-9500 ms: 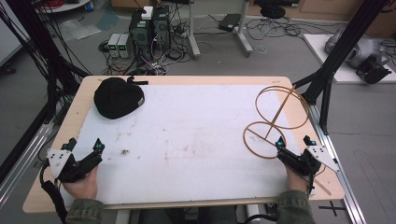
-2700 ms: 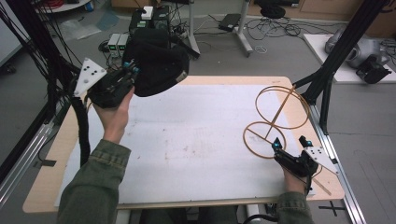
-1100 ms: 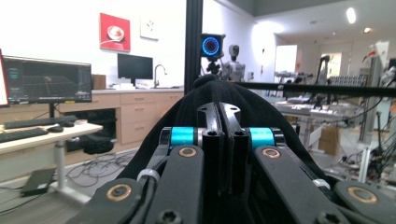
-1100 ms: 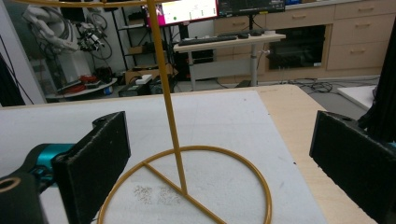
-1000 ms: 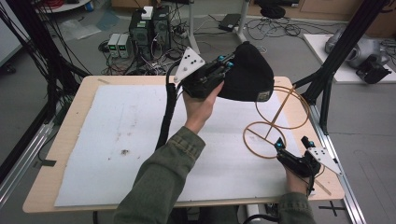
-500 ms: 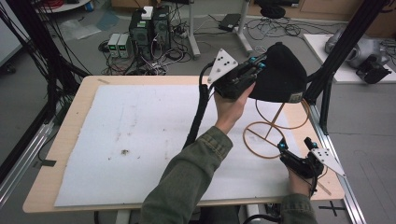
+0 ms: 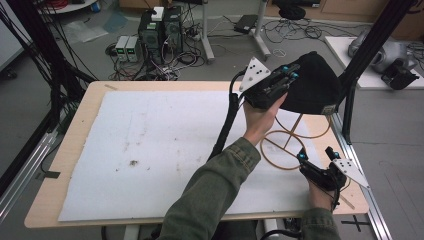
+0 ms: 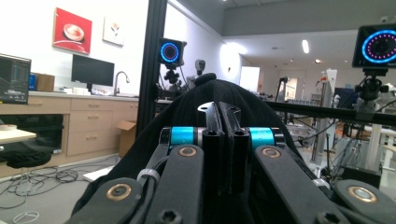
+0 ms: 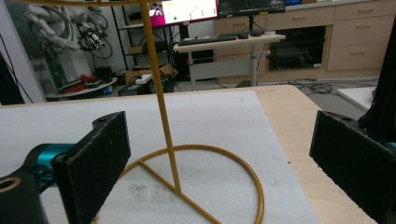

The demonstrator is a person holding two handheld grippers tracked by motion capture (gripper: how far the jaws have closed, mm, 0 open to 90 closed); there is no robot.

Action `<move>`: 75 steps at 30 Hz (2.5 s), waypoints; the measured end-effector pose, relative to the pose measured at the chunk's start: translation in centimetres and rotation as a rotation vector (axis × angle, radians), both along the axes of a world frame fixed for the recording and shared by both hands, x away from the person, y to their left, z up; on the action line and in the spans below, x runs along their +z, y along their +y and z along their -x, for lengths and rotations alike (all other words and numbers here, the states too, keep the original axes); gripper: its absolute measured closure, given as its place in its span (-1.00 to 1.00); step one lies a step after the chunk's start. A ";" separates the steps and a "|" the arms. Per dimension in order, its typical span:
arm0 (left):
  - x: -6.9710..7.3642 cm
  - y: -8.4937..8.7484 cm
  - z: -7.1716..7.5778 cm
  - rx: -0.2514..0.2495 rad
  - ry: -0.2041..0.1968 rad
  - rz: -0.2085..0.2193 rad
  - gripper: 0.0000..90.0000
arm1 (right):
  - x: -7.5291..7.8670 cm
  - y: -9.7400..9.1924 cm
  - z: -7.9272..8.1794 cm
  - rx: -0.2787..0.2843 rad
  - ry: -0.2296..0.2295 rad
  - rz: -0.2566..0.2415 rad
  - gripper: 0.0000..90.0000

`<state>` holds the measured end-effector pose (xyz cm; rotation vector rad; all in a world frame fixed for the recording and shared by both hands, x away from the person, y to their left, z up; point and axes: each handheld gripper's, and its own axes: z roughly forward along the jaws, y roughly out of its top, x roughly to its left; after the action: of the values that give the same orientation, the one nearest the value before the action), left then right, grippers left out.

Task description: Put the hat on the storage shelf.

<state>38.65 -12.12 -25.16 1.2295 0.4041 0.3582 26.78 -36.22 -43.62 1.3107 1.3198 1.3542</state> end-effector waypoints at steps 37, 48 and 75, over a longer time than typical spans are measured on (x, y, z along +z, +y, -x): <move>-3.9 -2.0 1.0 -0.031 0.004 -0.197 0.94 | 0.0 -0.2 0.2 0.007 0.000 0.004 -0.91; -3.9 -1.9 1.0 -0.035 0.018 -0.191 0.92 | 0.0 -0.2 0.2 0.005 0.000 0.006 -0.91; -2.5 6.9 0.9 0.056 0.119 -0.160 -0.32 | 0.2 0.2 0.1 0.015 -0.004 0.028 -0.91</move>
<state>37.77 -5.22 -27.62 1.4019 0.5212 0.3718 26.68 -35.99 -43.46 1.2813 1.3438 1.3426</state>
